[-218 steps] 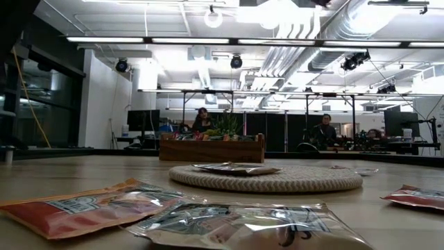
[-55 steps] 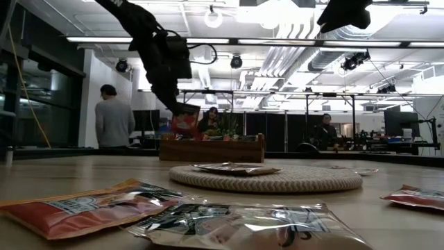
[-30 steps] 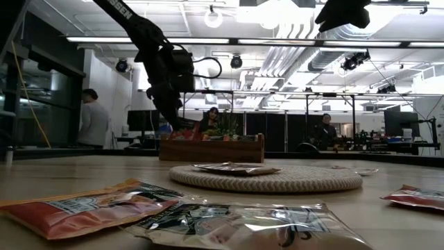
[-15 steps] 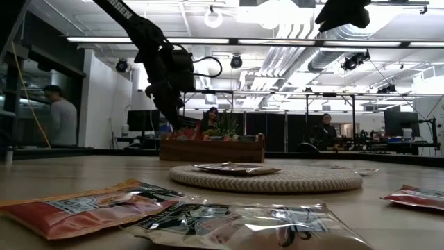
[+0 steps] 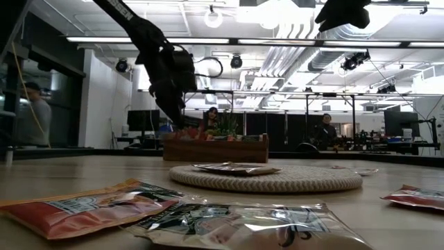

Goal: Pick & Place Tea
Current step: Put the red tea bag into the left section of the wooden organizer

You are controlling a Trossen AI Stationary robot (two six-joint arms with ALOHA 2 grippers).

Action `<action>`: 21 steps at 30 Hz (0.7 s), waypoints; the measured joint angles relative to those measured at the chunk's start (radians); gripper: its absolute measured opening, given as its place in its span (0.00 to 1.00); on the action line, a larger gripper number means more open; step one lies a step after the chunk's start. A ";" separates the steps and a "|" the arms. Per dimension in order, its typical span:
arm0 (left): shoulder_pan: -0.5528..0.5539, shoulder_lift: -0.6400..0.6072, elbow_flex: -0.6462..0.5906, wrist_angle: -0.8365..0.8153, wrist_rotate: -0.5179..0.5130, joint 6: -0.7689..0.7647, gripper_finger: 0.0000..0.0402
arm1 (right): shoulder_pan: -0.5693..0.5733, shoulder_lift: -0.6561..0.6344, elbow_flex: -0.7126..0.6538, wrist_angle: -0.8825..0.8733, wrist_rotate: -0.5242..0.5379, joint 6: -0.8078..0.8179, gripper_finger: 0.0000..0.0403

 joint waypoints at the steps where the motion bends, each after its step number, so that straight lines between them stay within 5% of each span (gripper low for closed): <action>1: 0.000 0.011 0.000 0.003 0.000 -0.006 0.00 | 0.000 0.000 0.000 0.001 -0.001 0.000 0.37; 13: 0.000 0.089 0.002 -0.002 0.019 -0.040 0.02 | 0.000 0.000 0.000 0.004 -0.008 0.000 0.37; 21: 0.010 0.091 0.040 -0.056 -0.022 -0.046 0.30 | 0.000 0.000 0.000 0.004 -0.026 0.001 0.37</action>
